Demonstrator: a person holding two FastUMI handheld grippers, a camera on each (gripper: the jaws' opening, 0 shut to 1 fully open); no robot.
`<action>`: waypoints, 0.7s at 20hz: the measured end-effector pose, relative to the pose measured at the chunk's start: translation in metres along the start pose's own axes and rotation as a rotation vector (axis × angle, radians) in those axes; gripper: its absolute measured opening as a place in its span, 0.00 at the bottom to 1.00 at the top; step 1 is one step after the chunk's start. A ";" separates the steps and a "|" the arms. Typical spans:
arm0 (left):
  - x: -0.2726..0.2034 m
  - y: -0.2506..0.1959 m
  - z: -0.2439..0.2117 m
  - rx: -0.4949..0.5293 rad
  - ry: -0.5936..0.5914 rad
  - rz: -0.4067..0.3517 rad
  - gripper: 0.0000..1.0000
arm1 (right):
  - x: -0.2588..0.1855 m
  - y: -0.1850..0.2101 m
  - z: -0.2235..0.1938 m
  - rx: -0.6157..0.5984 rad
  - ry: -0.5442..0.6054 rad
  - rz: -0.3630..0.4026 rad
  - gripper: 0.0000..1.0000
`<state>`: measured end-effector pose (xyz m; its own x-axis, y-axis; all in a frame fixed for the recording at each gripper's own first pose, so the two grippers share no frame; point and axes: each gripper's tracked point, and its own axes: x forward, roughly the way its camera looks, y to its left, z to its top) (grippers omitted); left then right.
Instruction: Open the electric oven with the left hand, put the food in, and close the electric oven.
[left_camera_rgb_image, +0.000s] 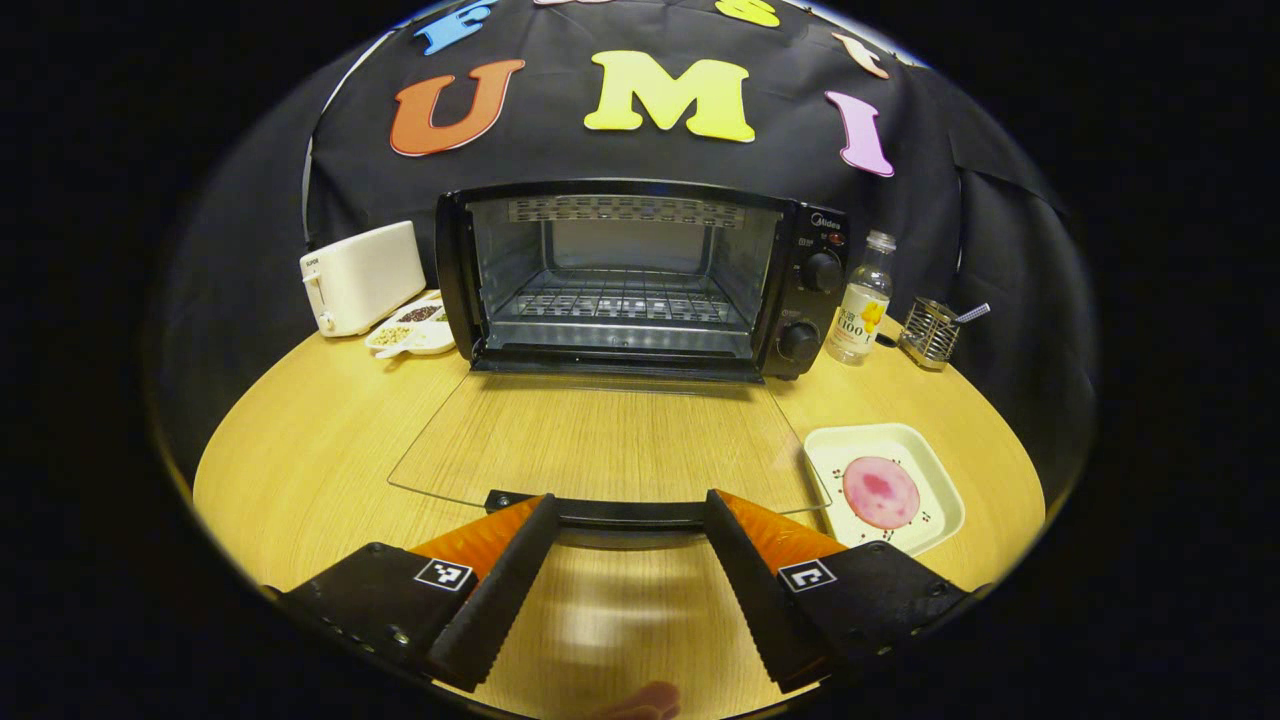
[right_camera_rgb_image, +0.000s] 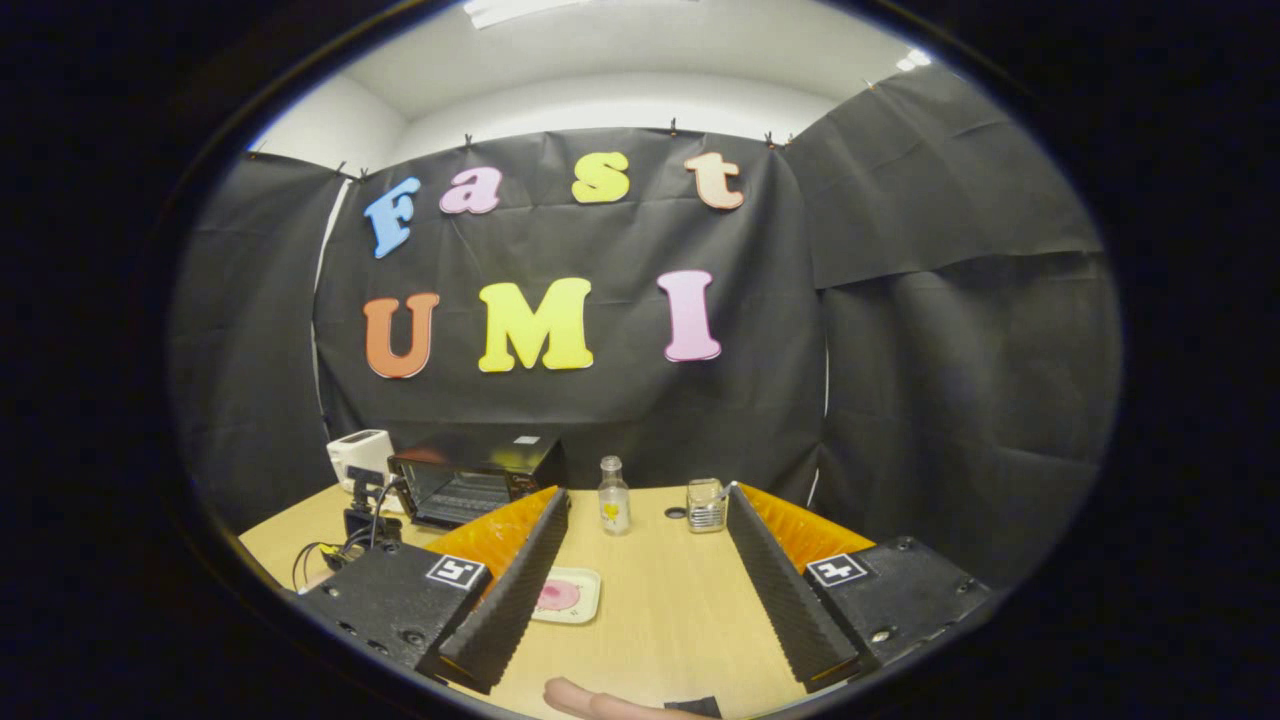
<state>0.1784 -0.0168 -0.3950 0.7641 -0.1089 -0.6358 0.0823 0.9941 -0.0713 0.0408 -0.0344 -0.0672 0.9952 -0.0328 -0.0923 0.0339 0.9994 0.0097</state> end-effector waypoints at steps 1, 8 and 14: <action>0.000 0.000 -0.002 -0.001 0.004 0.000 0.95 | 0.001 0.001 -0.001 -0.002 0.004 0.000 0.98; 0.000 0.002 -0.001 -0.005 -0.016 0.000 0.95 | 0.013 0.010 -0.012 0.000 0.054 0.020 0.98; -0.036 0.004 0.024 -0.069 -0.149 0.016 0.94 | 0.049 0.009 -0.044 -0.043 0.194 0.041 0.98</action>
<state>0.1668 -0.0090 -0.3537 0.8517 -0.0864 -0.5168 0.0291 0.9926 -0.1181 0.0859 -0.0259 -0.1155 0.9591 0.0063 -0.2831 -0.0139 0.9996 -0.0247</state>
